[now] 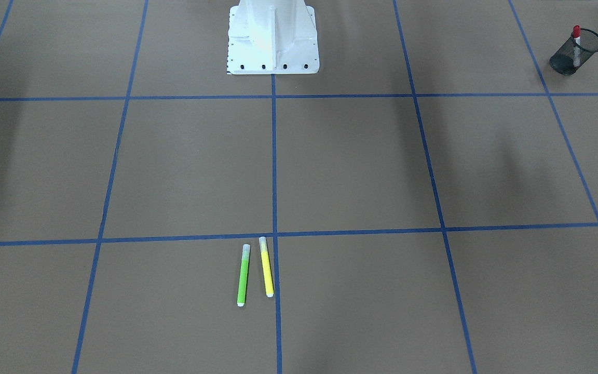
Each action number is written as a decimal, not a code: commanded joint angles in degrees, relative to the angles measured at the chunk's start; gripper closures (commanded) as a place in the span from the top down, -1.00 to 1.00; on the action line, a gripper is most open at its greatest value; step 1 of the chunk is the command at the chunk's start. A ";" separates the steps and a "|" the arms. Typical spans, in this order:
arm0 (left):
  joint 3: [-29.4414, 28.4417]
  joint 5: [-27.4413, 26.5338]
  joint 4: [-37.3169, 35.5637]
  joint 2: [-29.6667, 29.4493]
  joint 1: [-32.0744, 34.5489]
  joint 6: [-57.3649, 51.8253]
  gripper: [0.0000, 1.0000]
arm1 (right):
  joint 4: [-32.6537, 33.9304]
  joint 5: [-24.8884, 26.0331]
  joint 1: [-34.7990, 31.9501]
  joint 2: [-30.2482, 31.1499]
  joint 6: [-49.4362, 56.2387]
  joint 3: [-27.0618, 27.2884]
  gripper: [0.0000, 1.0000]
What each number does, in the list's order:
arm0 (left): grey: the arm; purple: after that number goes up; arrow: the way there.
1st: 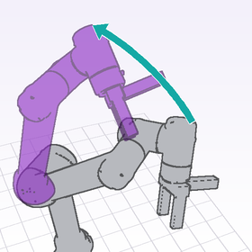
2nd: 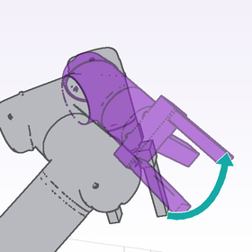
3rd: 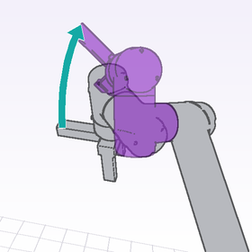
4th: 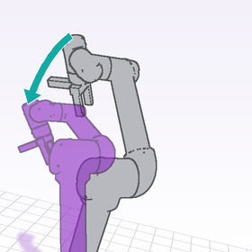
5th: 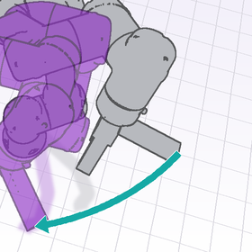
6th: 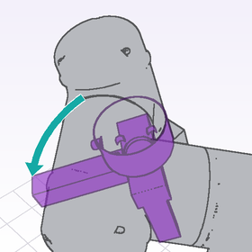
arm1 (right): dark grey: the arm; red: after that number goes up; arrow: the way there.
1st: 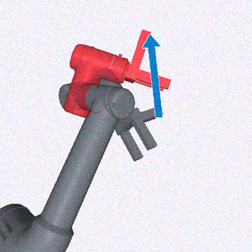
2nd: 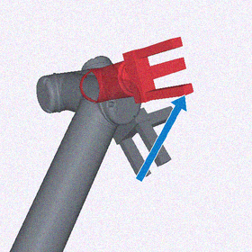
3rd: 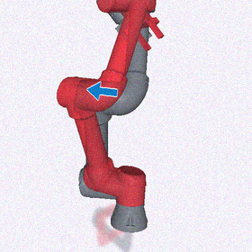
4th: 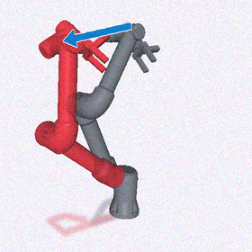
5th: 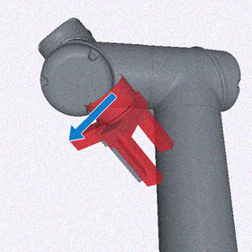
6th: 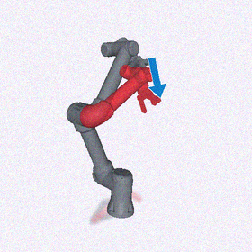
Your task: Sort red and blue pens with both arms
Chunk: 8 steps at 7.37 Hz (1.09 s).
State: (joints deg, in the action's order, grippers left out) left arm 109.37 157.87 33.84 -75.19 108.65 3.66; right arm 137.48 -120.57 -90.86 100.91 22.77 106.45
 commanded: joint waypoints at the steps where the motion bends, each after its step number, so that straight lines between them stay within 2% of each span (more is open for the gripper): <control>1: 2.49 -0.71 5.07 -3.55 -0.01 5.65 1.00 | -0.11 -1.76 -0.11 5.76 -0.09 -0.10 -1.00; 2: 3.30 -3.33 11.18 -4.78 -0.19 5.75 1.00 | -0.02 -3.95 -0.37 8.57 0.00 0.16 -1.00; 3: 2.96 -7.88 19.60 -5.23 -0.97 6.44 1.00 | 0.42 -4.15 -0.98 10.25 0.26 0.25 -1.00; 4: 2.52 -9.58 24.90 -5.14 -1.15 7.41 1.00 | 0.86 -4.15 -1.77 11.58 0.69 0.34 -1.00; 8: 2.42 -9.77 28.38 -5.23 -1.60 7.42 1.00 | 13.48 -4.06 -5.20 12.03 7.72 1.12 -1.00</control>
State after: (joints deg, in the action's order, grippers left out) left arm 111.80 148.16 61.04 -80.35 107.18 10.97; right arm 146.14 -124.60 -95.20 112.85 28.38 107.05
